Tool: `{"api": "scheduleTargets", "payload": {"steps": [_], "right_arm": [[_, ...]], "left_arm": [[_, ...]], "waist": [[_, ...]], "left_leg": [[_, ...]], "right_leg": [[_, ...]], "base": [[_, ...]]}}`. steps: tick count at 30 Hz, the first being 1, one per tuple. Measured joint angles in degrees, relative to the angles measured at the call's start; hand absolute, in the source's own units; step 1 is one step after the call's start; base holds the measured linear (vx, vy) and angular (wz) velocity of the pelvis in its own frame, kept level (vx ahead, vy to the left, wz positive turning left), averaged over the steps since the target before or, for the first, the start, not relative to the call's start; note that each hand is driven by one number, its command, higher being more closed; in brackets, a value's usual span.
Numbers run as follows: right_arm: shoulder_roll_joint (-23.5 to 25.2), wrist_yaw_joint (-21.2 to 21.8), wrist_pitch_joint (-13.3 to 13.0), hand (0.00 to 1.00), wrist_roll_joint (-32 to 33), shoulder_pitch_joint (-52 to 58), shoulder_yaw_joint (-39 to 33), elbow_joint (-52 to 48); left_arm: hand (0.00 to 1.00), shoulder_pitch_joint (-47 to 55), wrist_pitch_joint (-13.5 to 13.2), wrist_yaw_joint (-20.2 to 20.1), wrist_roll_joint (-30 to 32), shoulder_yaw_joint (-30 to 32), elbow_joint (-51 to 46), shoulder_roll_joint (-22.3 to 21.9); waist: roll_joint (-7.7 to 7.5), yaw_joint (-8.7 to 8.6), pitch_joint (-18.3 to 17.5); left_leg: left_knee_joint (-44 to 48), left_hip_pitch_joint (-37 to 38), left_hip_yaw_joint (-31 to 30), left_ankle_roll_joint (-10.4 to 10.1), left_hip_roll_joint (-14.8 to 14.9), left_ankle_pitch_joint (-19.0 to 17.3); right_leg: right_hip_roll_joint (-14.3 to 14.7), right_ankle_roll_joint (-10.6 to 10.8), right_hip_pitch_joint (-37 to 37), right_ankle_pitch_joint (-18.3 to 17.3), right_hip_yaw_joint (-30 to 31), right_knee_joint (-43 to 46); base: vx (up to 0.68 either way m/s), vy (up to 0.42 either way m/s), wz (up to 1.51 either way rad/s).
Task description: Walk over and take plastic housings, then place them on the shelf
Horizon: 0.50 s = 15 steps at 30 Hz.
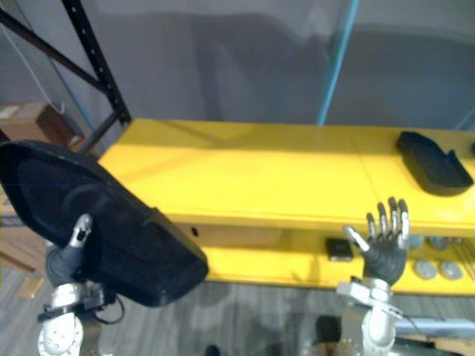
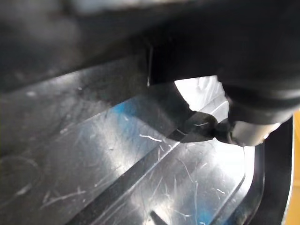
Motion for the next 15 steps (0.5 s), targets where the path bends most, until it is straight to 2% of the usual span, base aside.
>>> {"api": "scheduleTargets", "payload": {"steps": [6,9,11,14,15], "right_arm": [[2.36,0.01,-0.02,0.0,-0.03,0.39,-0.19,-0.41],[3.35,0.06,-0.19,0.0,-0.04,1.44,-0.16,-0.42],[3.45,0.06,-0.22,0.0,-0.01,1.93,-0.16,-0.41],[3.46,-0.01,-1.36,0.0,0.04,3.27,-0.17,-0.41],[3.43,-0.02,-1.69,0.0,0.04,3.87,-0.17,-0.41]], "left_arm": [[1.0,-2.19,-0.58,-0.1,0.03,-0.9,-1.56,0.25],[1.0,-2.19,-0.8,-0.14,0.03,-0.96,-1.57,0.36],[1.0,-2.18,-0.8,-0.11,0.03,-0.98,-1.57,0.35],[1.0,-2.31,-0.8,-0.13,0.0,-1.41,-1.57,0.44],[1.0,-2.31,-0.8,-0.13,-0.05,-1.66,-1.57,0.56]], "waist": [[-1.89,-0.18,-0.22],[-2.0,-0.2,-0.33],[-1.82,-0.17,-0.21],[0.05,-0.21,0.88],[0.56,-0.15,0.93]], "left_leg": [[-3.12,2.15,2.38,-0.19,0.34,-0.13],[-3.72,3.15,3.35,-0.16,0.29,-0.94],[-2.06,2.88,3.84,-0.23,0.51,-1.98],[7.35,1.57,4.13,-0.71,2.46,-7.8],[9.99,0.89,4.16,-0.89,2.87,-9.61]], "right_leg": [[0.34,0.16,0.06,0.43,0.72,-0.45],[0.27,0.25,0.26,0.49,1.55,-0.42],[0.26,0.24,0.37,0.47,1.65,-0.43],[0.92,-0.57,2.63,-0.79,1.62,0.28],[0.94,-0.69,2.92,-2.55,1.53,1.16]], "base": [[0.09,-0.018,-0.16],[0.06,0.023,-0.18],[0.04,0.003,-0.15],[0.03,-0.011,-0.15],[0.02,-0.026,-0.15]]}}
